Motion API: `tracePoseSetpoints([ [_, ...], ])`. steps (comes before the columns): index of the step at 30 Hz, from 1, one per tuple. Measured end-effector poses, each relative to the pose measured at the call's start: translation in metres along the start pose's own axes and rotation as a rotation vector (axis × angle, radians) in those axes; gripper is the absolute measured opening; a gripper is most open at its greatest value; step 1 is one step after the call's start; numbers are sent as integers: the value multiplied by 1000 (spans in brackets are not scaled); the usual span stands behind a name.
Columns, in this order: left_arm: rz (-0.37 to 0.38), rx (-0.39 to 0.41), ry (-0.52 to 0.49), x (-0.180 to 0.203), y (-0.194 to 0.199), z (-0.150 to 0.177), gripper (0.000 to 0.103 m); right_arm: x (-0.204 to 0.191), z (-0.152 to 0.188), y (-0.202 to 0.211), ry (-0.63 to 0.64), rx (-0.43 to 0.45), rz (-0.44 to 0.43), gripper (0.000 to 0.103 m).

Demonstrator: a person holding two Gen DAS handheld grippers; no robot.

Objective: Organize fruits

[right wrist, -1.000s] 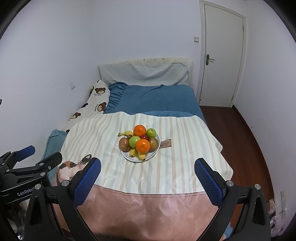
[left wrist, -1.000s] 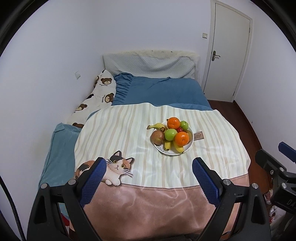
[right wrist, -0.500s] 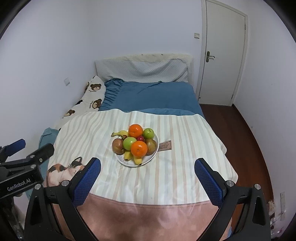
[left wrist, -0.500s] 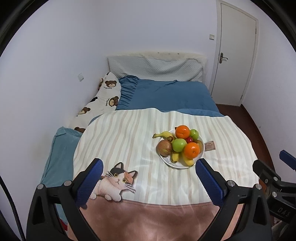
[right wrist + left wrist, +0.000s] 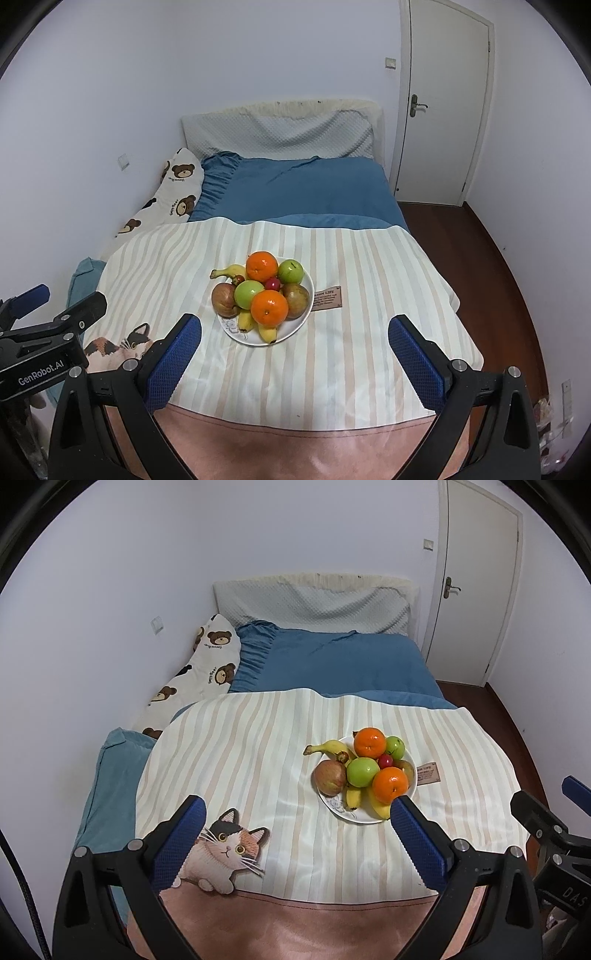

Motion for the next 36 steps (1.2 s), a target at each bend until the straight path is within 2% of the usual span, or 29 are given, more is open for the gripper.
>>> tracePoseSetpoints([
  [16,20,-39,-21,10,-8,6,102,7,5,-10,-4,-23,8,103],
  [36,15,-35,-22,9,-4,10,102,7,7,-10,-8,-26,5,103],
])
Point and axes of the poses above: each gripper's, at about its wrist camera, not at the fingertips, and y roughly against the way its jaws point, x to its right, z to its underside, the point moved 3 cm from there along -y, roughly the way its jaws point, and after that the axes turned 10 degrees about -z, right-handed, at the moved point
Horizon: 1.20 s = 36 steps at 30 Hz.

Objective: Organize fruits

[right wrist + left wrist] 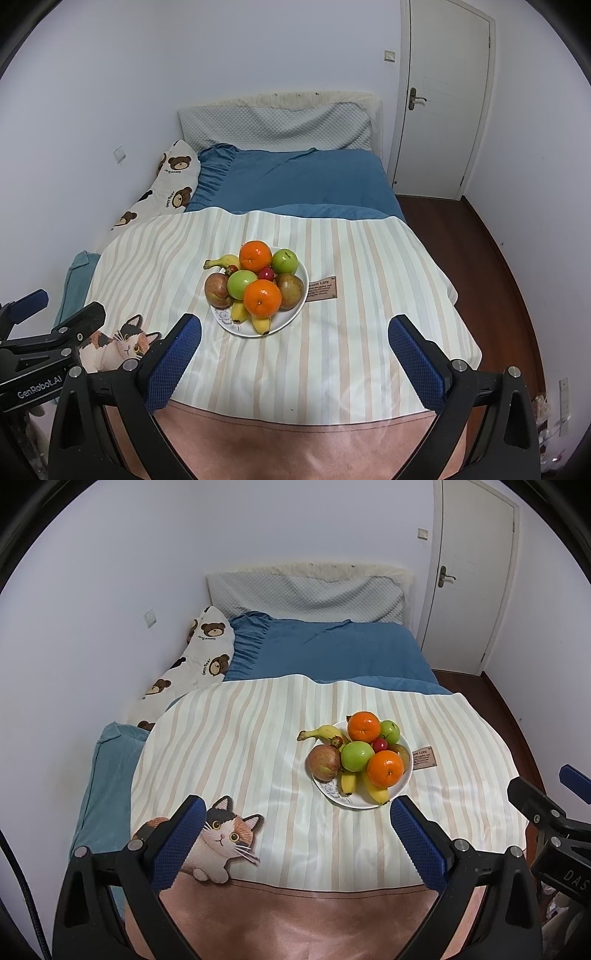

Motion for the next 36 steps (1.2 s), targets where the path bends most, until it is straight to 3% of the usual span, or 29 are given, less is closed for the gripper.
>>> tracePoseSetpoints([
  [36,1,-1,-1,-7,3,0,102,-4,4,-3,5,-16,-25,103],
])
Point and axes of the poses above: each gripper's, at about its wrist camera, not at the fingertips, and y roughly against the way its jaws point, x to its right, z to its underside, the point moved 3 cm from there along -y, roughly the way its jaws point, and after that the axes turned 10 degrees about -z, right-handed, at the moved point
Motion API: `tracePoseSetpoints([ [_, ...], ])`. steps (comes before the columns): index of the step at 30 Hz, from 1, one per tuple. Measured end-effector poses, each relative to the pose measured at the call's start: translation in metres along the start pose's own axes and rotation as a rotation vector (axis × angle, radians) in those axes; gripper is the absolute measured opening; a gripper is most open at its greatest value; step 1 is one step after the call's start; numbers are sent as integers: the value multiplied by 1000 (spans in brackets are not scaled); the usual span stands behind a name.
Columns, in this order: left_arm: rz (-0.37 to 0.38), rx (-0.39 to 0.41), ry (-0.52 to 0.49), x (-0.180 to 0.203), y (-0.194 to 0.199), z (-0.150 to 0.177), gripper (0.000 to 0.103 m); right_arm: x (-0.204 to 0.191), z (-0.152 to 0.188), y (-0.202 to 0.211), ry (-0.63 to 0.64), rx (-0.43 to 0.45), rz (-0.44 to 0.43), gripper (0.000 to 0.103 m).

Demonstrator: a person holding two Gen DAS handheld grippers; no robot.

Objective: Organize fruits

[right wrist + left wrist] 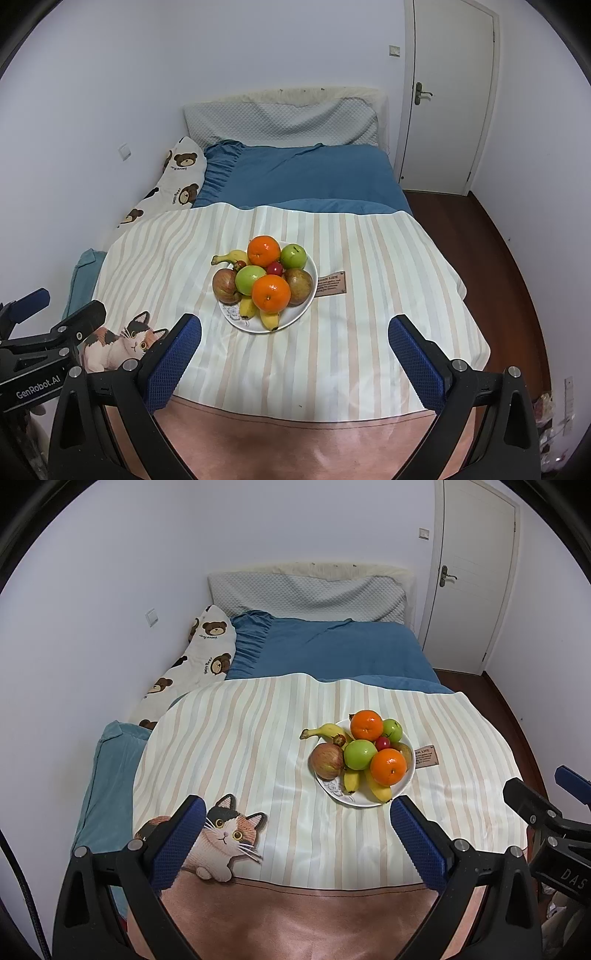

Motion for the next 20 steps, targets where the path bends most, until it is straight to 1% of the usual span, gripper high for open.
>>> tracePoseSetpoints([
  [16,6,0,-4,1,-1,1,102,0,1,-1,-3,-3,6,103],
  [20,7,14,-10,1,0,2,102,0,1,-2,-4,-3,4,103],
])
Point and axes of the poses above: each gripper's, at about its wrist camera, not at the fingertips, and y roughly against the way its jaws point, x to its right, z to its underside, the point moved 3 cm from there along -y, roughly the way its jaws point, and after that the axes turned 10 degrees about -z, right-handed, at the moved point
